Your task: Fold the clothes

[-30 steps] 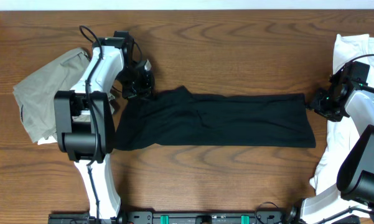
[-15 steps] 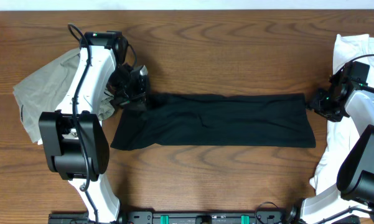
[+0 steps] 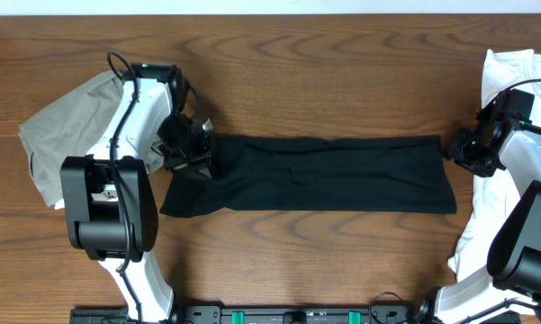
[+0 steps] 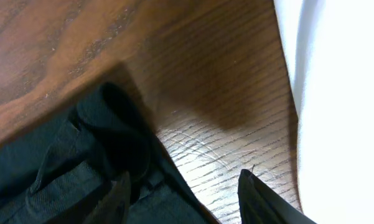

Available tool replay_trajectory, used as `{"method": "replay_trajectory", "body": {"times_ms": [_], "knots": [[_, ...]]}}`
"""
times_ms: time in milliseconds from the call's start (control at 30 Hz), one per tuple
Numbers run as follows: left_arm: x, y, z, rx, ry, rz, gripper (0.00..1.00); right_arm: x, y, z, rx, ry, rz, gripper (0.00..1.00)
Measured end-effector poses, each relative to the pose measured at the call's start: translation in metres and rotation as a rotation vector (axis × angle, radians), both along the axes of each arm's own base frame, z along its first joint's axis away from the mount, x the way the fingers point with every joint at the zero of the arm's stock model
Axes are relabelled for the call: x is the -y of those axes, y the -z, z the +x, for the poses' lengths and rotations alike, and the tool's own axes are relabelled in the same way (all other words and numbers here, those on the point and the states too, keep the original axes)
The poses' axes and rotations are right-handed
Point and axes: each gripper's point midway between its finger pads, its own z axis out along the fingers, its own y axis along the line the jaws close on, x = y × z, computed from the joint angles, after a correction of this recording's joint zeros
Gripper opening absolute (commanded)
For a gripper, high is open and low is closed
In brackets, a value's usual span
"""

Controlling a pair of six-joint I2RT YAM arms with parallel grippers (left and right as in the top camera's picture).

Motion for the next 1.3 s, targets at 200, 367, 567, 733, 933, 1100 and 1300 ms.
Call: {"method": "replay_trajectory", "body": {"times_ms": [200, 367, 567, 733, 933, 1100, 1300], "knots": [[-0.013, 0.013, -0.005, -0.009, 0.017, 0.082, 0.17, 0.0, 0.0, -0.001, -0.002, 0.0, 0.0, 0.54], [-0.033, 0.023, 0.011, 0.057, -0.016, 0.221, 0.17, -0.001, 0.001, -0.004, -0.015, -0.001, 0.004, 0.58], [-0.038, 0.007, 0.036, 0.217, -0.067, 0.257, 0.17, -0.005, 0.004, -0.015, -0.064, -0.017, 0.018, 0.73], [-0.029, -0.027, 0.058, 0.394, -0.112, 0.2, 0.22, -0.009, 0.004, -0.019, -0.079, -0.024, 0.032, 0.8], [-0.007, -0.04, 0.069, 0.468, -0.115, 0.106, 0.24, -0.028, 0.002, -0.018, -0.054, -0.098, 0.125, 0.89], [0.019, -0.037, 0.063, 0.457, -0.047, 0.07, 0.24, -0.037, 0.0, -0.017, -0.039, -0.14, 0.172, 0.89], [0.042, -0.027, 0.055, 0.436, 0.038, 0.059, 0.25, -0.041, 0.0, -0.016, -0.027, -0.157, 0.188, 0.89]]}}
